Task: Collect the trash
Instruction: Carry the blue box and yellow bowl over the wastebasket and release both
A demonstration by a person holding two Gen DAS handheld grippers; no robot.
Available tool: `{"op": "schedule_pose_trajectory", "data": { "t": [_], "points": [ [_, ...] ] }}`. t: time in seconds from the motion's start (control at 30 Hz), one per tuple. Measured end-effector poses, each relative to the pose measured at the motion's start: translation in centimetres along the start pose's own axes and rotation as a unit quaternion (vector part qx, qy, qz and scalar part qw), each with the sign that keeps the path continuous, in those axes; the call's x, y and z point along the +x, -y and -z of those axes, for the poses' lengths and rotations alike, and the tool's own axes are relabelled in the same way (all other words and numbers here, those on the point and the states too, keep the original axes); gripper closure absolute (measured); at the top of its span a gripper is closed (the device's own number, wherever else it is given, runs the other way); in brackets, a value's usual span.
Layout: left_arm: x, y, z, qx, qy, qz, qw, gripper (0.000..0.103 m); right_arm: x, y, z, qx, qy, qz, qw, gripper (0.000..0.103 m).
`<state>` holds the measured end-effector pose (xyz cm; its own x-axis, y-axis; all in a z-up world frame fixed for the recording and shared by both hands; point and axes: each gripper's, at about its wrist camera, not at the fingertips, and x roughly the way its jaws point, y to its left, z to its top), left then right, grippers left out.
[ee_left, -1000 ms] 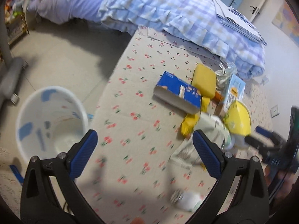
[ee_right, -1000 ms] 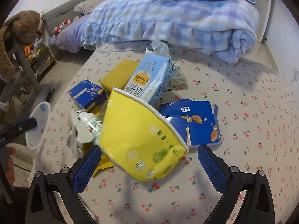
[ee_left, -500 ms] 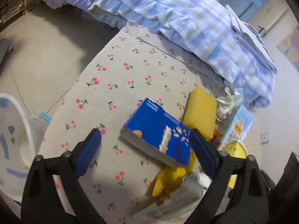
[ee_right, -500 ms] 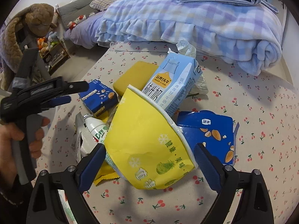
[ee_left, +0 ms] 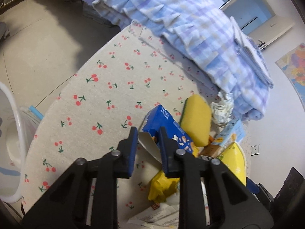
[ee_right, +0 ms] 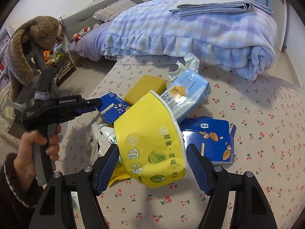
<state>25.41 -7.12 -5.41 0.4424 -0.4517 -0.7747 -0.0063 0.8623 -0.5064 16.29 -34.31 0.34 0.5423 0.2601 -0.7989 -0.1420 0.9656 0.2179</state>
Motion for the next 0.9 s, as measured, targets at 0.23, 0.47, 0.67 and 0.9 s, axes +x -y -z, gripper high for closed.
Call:
{"op": "schedule_pose_trajectory", "data": {
  "t": [0.23, 0.47, 0.67, 0.9],
  "points": [
    [-3.6, 0.7, 0.2, 0.034, 0.044, -0.008, 0.9984, 0.082, -2.4, -0.5, 0.0, 0.016, 0.026, -0.005, 1.000, 0.030],
    [-7.8, -0.5, 0.5, 0.043, 0.078, -0.019, 0.9958, 0.082, -4.2, -2.0, -0.4, 0.025, 0.053, -0.016, 0.998, 0.030],
    [-11.0, -2.9, 0.5, 0.044, 0.098, -0.044, 0.9932, 0.082, -4.2, -5.1, -0.5, 0.011, 0.057, -0.023, 0.998, 0.030],
    [-14.5, -7.1, 0.6, 0.035, 0.117, -0.085, 0.9889, 0.082, -2.5, -9.7, -0.9, -0.018, 0.049, -0.035, 0.998, 0.030]
  ]
}}
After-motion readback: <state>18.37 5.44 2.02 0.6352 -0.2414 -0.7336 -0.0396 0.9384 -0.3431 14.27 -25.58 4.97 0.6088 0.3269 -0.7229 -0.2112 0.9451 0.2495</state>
